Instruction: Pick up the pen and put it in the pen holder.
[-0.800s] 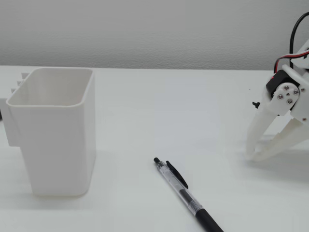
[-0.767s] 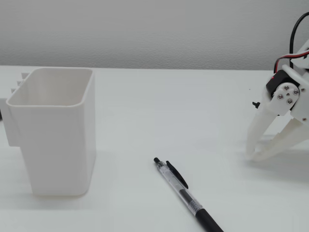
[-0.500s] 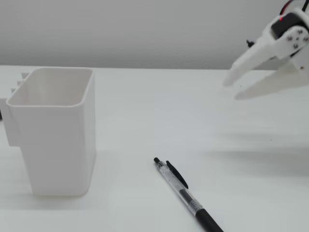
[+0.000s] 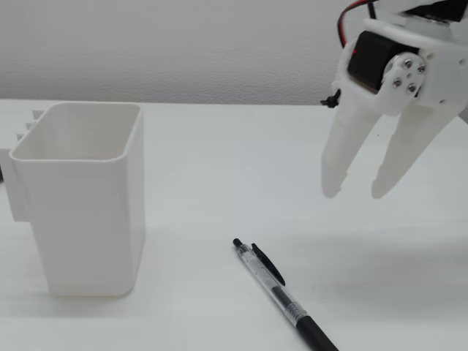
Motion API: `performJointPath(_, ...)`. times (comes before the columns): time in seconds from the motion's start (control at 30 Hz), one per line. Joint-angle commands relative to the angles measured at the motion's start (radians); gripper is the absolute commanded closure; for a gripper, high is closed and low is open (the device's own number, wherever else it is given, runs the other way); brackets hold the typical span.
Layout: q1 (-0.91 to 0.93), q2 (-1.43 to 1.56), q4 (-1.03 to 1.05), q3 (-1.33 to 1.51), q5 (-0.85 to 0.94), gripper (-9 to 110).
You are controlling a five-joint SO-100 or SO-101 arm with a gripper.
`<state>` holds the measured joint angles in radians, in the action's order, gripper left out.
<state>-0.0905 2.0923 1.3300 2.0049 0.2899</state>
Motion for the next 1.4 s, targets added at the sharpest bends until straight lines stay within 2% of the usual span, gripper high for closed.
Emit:
performJointPath(0.0, -0.026, -0.219, -0.006, -0.161, -0.002, 85)
performJointPath(0.23, -0.015, -0.551, -0.008, -0.350, -0.051, 85)
performJointPath(0.43, -0.028, -0.670, -0.054, -0.410, -0.052, 85)
performJointPath(0.8, -0.031, -0.670, -0.095, -0.416, -0.101, 85)
performJointPath(1.1, -0.029, -0.534, 0.049, -0.505, -0.117, 85)
performJointPath(1.37, -0.029, -0.532, -0.008, -0.511, -0.124, 85)
